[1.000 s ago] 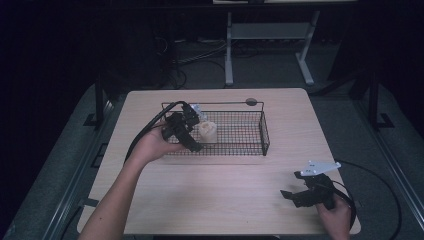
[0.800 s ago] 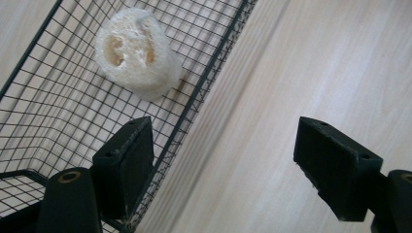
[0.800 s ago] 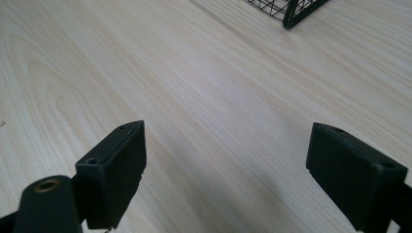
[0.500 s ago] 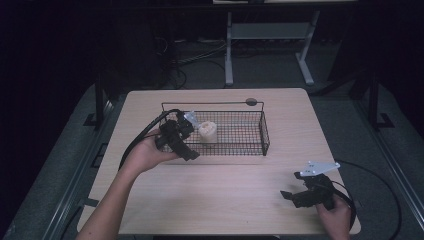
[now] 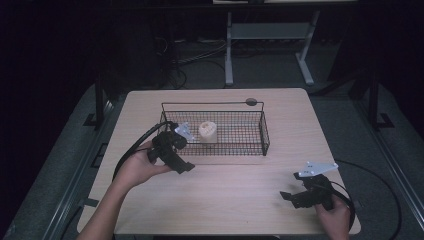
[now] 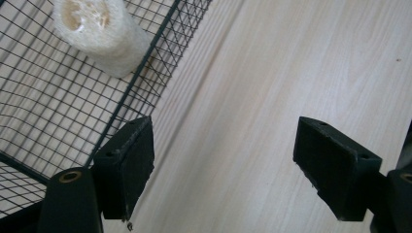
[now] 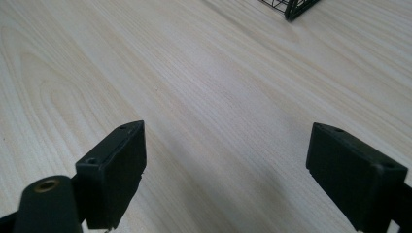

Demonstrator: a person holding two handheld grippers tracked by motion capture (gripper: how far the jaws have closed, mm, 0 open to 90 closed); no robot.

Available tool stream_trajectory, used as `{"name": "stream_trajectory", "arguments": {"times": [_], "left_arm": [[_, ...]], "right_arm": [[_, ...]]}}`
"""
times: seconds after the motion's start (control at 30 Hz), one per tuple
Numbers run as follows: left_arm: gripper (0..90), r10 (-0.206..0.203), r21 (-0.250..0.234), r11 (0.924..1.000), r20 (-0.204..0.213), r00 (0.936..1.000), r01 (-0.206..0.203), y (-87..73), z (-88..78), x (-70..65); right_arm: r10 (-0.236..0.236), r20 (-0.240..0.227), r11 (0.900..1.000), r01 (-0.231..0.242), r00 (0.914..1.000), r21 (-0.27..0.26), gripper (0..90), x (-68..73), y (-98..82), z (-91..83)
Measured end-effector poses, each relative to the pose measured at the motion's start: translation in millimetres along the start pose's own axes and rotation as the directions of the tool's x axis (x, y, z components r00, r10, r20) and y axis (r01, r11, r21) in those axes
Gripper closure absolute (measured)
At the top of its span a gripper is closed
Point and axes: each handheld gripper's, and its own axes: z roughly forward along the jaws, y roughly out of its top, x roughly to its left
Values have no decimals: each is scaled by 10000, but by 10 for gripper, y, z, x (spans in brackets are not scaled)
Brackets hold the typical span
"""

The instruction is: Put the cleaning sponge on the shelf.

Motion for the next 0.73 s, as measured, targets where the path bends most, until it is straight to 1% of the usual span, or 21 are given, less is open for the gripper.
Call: {"name": "stream_trajectory", "arguments": {"times": [0.1,0.13,0.3,0.5,0.53,0.6,0.63,0.73], "left_arm": [[220,-43,16,10000,47,10000,43,-28,16,-20],[220,-30,64,10000,65,10000,29,-58,37,-48],[220,129,84,9999,73,9999,-129,-111,57,-98],[220,49,-77,10000,168,9998,-48,-223,64,-170],[220,137,-47,9999,171,9998,-136,-238,65,-174],[219,52,-88,9999,206,9998,-51,-268,76,-202],[219,52,-88,9999,206,9998,-51,-268,76,-202],[219,80,-122,9999,260,9996,-77,-321,86,-258]], "right_arm": [[-18,14,10000,18,10000,20,142,1,2,-1],[-29,26,10000,29,10000,25,142,4,2,-1],[26,-5,10000,-26,10000,73,142,12,2,1],[-45,14,10000,45,10000,43,142,19,4,4],[-46,16,10000,46,10000,42,142,20,5,5],[-55,29,10000,54,10000,69,142,24,7,8],[-55,29,10000,54,10000,69,142,24,7,8],[-79,57,10000,78,10000,62,142,27,8,7]]}}
